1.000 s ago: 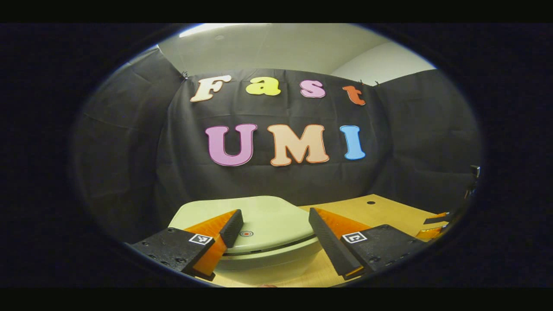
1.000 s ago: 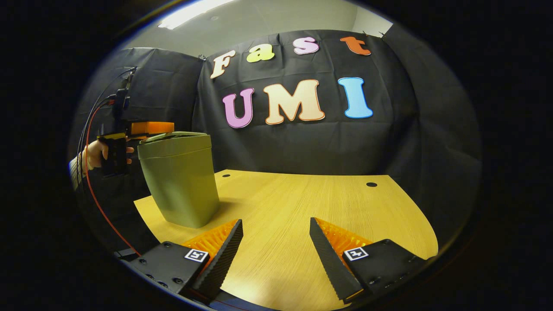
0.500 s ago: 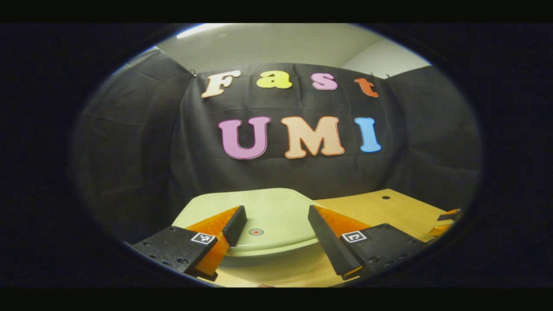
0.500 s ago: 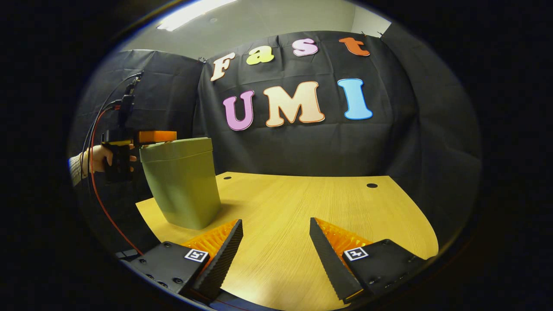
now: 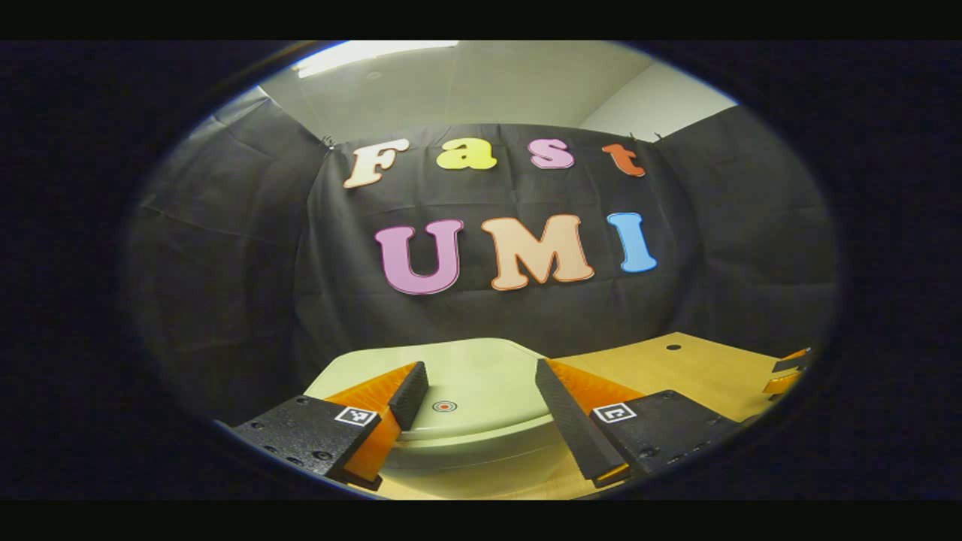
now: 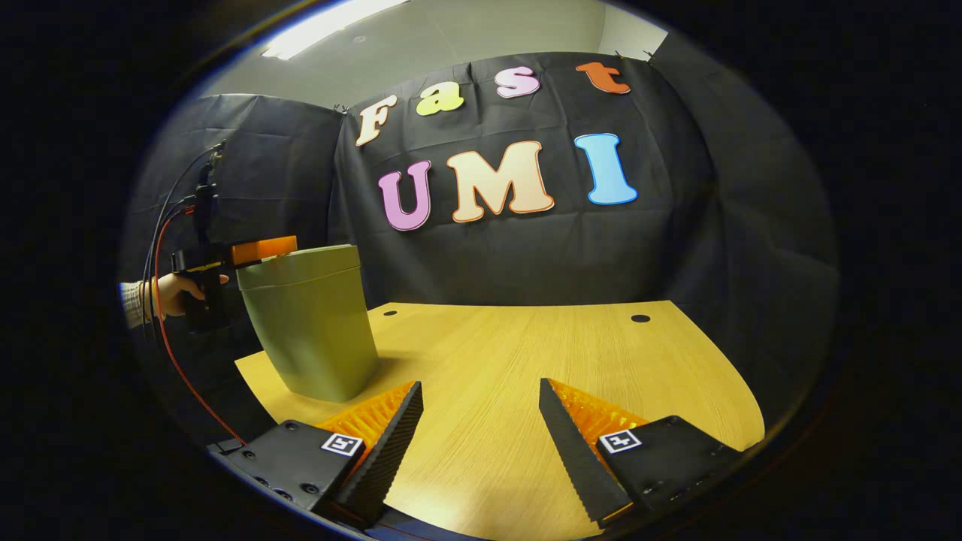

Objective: Press the lid of the desktop garbage bin to open it, pick up the crumpled paper on the desktop and throw it into the bin, then pick up the pop can on the desktop and drop it into the bin, and finally close the garbage bin lid.

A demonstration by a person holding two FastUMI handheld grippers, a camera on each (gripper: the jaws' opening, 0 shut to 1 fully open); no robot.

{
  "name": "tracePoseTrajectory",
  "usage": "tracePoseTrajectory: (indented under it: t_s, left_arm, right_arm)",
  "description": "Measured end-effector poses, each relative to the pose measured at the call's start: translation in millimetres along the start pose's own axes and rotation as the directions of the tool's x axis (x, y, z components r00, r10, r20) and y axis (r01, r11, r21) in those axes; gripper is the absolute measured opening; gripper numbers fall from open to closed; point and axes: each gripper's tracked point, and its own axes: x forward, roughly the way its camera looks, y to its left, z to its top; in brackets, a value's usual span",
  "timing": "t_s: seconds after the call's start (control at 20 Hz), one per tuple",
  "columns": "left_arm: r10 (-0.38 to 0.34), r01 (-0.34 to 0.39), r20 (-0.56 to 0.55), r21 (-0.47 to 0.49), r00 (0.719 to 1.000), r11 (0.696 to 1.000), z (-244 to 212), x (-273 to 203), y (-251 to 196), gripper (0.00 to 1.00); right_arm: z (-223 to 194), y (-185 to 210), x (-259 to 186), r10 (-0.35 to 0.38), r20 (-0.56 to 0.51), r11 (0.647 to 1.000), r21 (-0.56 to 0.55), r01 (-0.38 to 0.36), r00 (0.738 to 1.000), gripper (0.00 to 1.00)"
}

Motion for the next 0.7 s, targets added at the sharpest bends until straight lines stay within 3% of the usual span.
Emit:
tracePoseTrajectory:
  t_s: [0.05, 0.1, 0.15, 0.3, 0.55, 0.7]
  left_arm:
    - [0.009, -0.009, 0.012, -0.005, 1.000, 1.000, 1.6, 0.0, 0.4, 0.92]
    - [0.014, -0.015, 0.014, 0.005, 1.000, 1.000, -1.5, -1.2, -0.5, 0.88]
    - [0.023, -0.023, 0.029, 0.007, 0.999, 1.000, -0.5, -0.7, -0.6, 0.92]
    - [0.035, -0.036, 0.036, 0.010, 0.999, 0.999, 0.7, -1.2, -0.1, 0.90]
    - [0.022, -0.026, -0.083, -0.046, 0.996, 0.999, -11.9, -1.1, 0.4, 0.91]
    - [0.014, -0.018, -0.082, -0.055, 0.997, 0.998, -10.2, -1.1, 0.1, 0.92]
  right_arm:
    - [-0.2, 0.9, 0.4, 0.001, -0.001, 1.000, 0.003, -0.001, 1.000, 0.97]
    - [-1.4, 0.8, -0.3, 0.000, -0.003, 1.000, 0.004, 0.000, 1.000, 0.97]
    - [-1.0, 0.8, -0.1, 0.000, -0.003, 1.000, 0.002, 0.000, 1.000, 0.97]
    - [-2.5, 2.6, 2.6, 0.003, -0.009, 1.000, -0.002, -0.004, 1.000, 0.98]
    - [-6.6, 7.7, 6.7, 0.016, -0.027, 1.000, -0.007, -0.016, 1.000, 0.98]
    - [-8.2, 13.0, 7.6, 0.027, -0.032, 0.999, -0.018, -0.028, 0.999, 0.98]
